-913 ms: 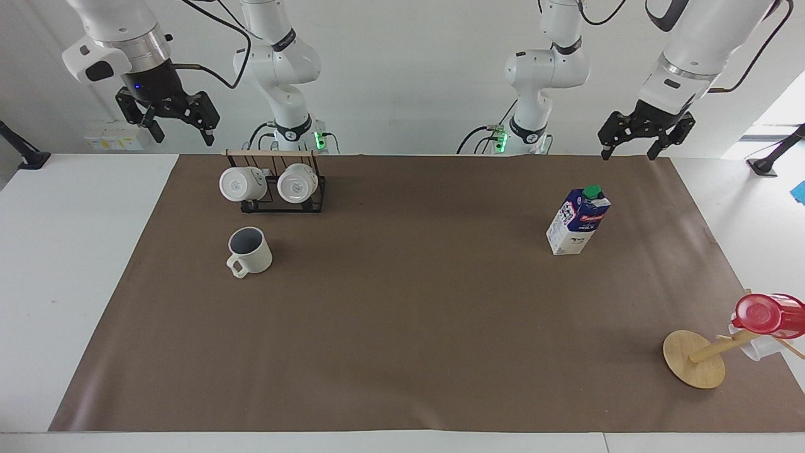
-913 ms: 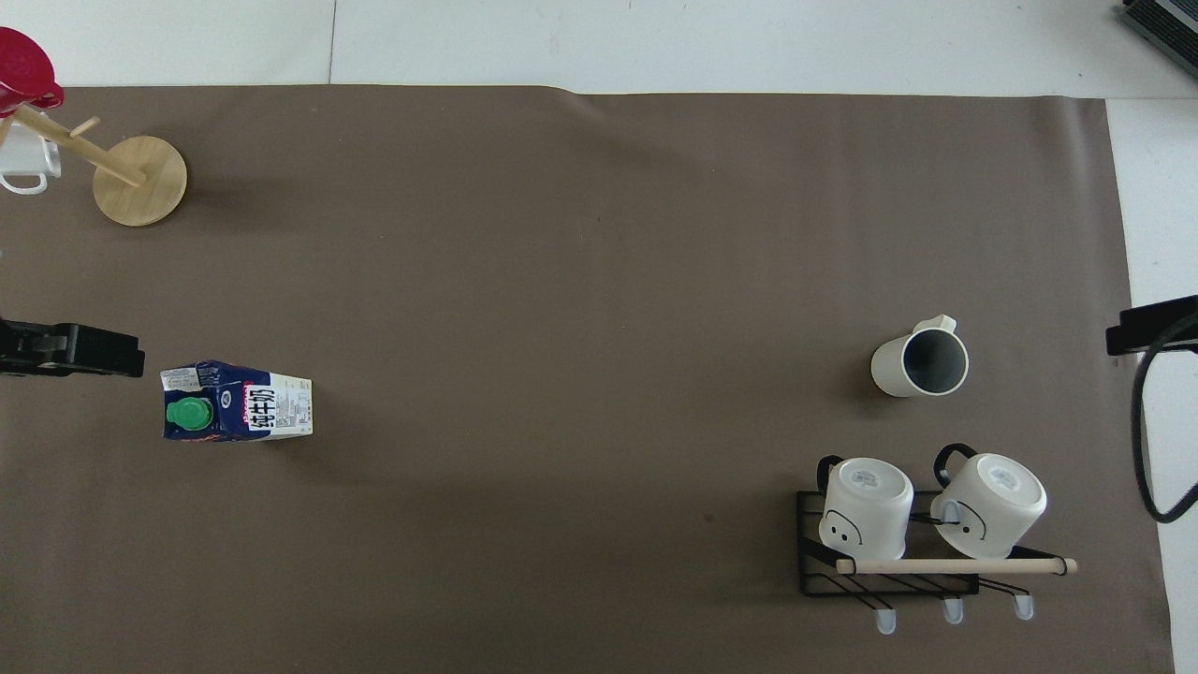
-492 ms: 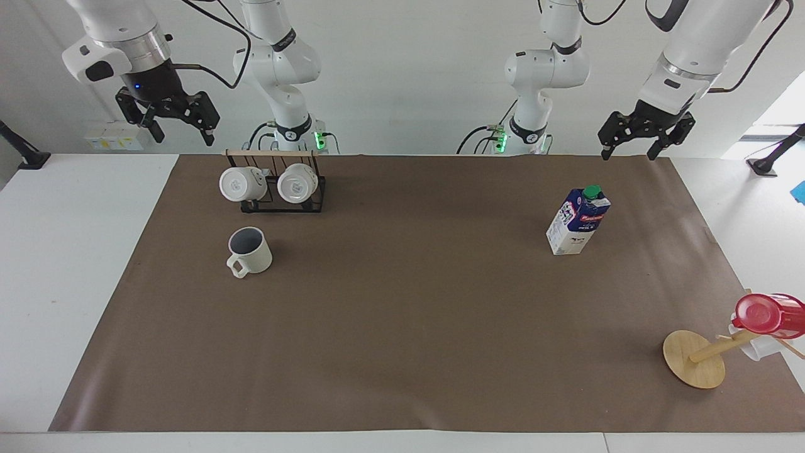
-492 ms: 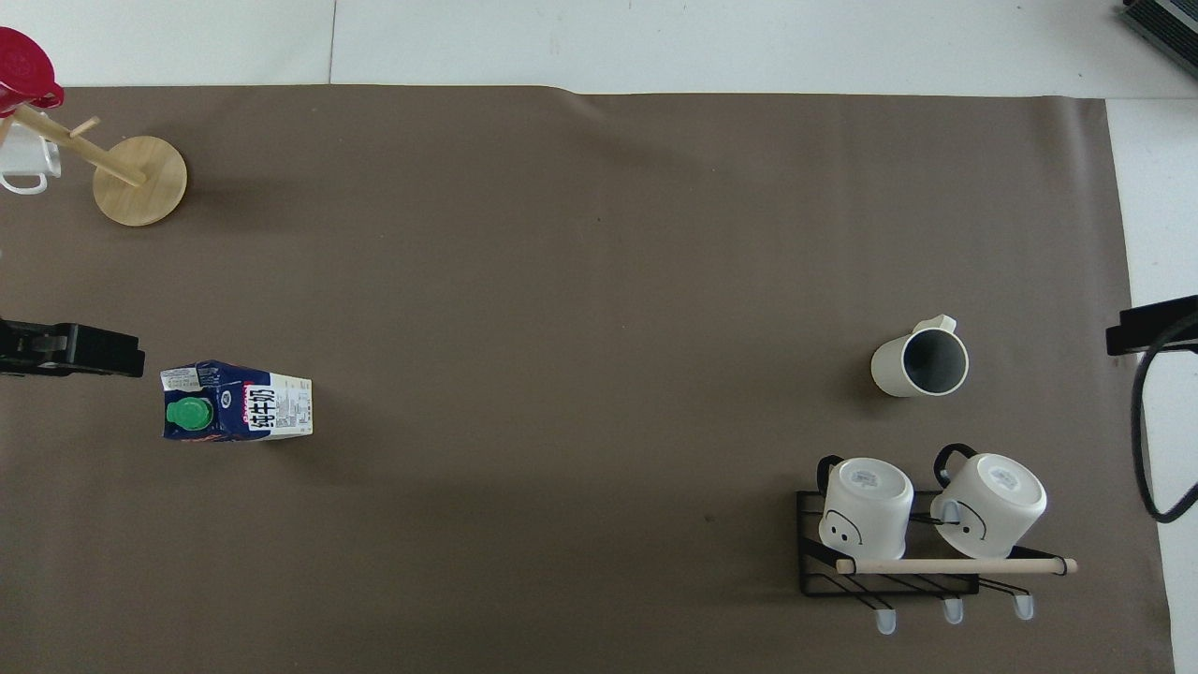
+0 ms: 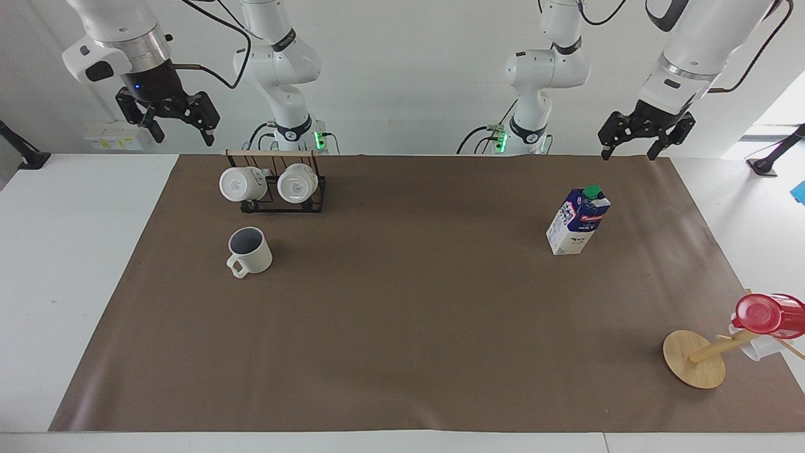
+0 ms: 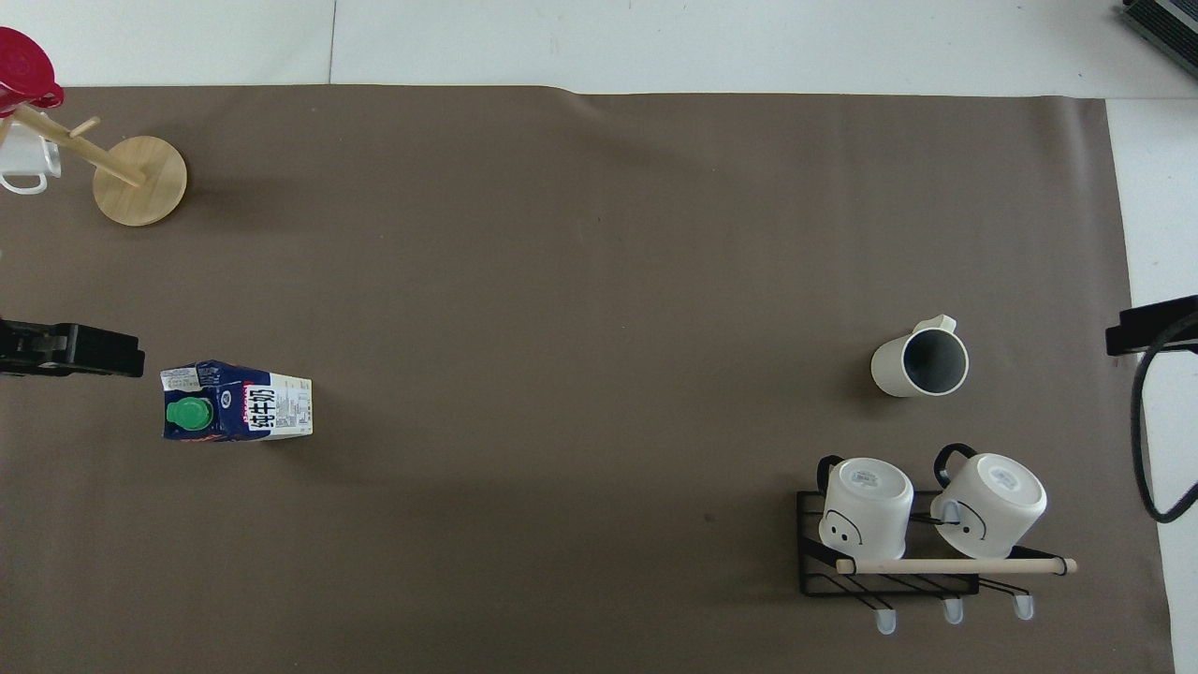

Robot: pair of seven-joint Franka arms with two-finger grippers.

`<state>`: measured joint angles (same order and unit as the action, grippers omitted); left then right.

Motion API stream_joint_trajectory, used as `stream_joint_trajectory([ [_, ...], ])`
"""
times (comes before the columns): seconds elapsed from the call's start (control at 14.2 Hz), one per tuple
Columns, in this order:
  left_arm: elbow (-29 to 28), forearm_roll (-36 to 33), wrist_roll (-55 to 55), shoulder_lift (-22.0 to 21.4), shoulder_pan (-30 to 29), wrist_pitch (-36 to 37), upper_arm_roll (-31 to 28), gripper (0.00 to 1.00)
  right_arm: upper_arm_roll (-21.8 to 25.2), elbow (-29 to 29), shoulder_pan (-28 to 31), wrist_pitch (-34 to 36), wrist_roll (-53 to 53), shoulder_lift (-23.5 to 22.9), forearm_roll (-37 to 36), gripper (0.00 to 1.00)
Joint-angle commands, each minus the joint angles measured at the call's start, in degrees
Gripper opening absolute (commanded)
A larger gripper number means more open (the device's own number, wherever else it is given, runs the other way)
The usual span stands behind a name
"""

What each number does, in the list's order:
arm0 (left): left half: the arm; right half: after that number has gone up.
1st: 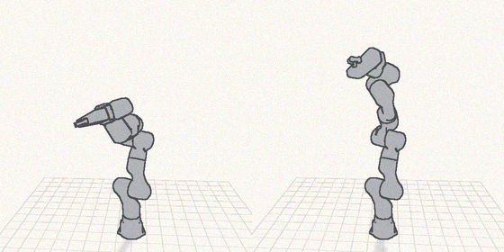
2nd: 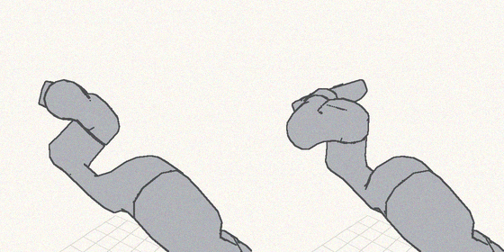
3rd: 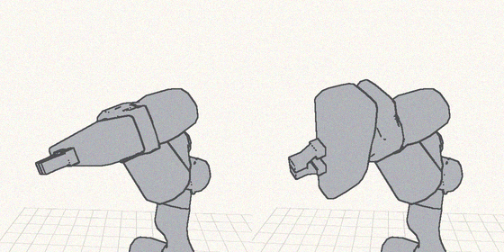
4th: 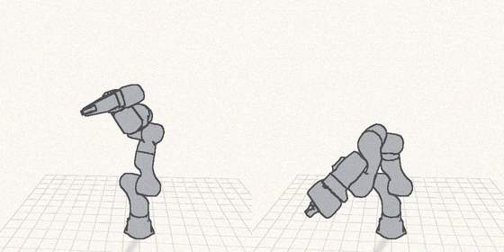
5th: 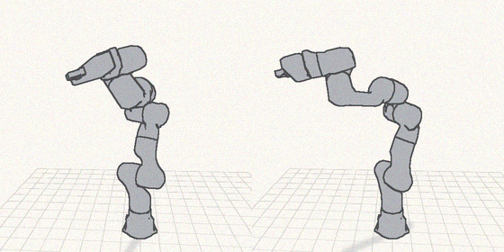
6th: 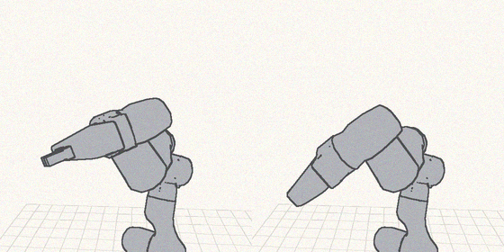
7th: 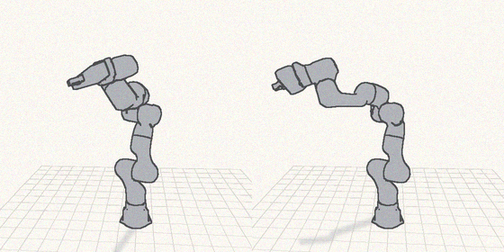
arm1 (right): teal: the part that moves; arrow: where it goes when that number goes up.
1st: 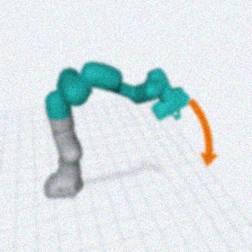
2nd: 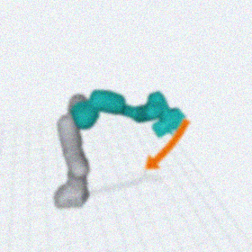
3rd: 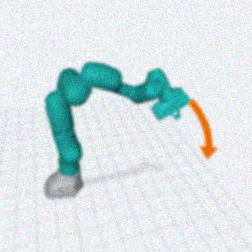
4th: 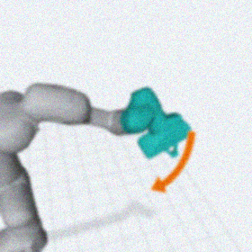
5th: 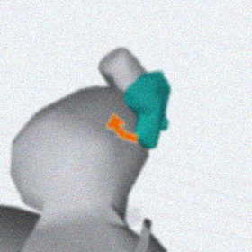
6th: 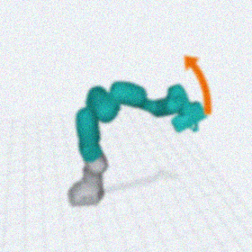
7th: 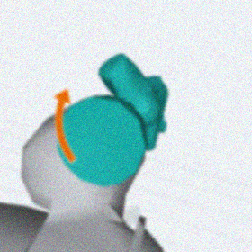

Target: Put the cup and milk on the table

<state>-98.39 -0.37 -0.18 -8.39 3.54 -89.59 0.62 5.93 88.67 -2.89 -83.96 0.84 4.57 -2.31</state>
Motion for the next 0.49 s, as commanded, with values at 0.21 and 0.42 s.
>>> stream_joint_trajectory([
  [0.21,1.2,0.7,0.3,0.3,-0.6,1.1,0.2,1.0,-0.1,2.3,0.0,-2.5,1.5,1.2,0.2,1.0],
  [0.42,1.2,0.7,0.3,0.3,-0.6,1.1,0.2,1.0,-0.1,2.5,0.0,-2.5,1.5,1.2,0.2,1.0],
])
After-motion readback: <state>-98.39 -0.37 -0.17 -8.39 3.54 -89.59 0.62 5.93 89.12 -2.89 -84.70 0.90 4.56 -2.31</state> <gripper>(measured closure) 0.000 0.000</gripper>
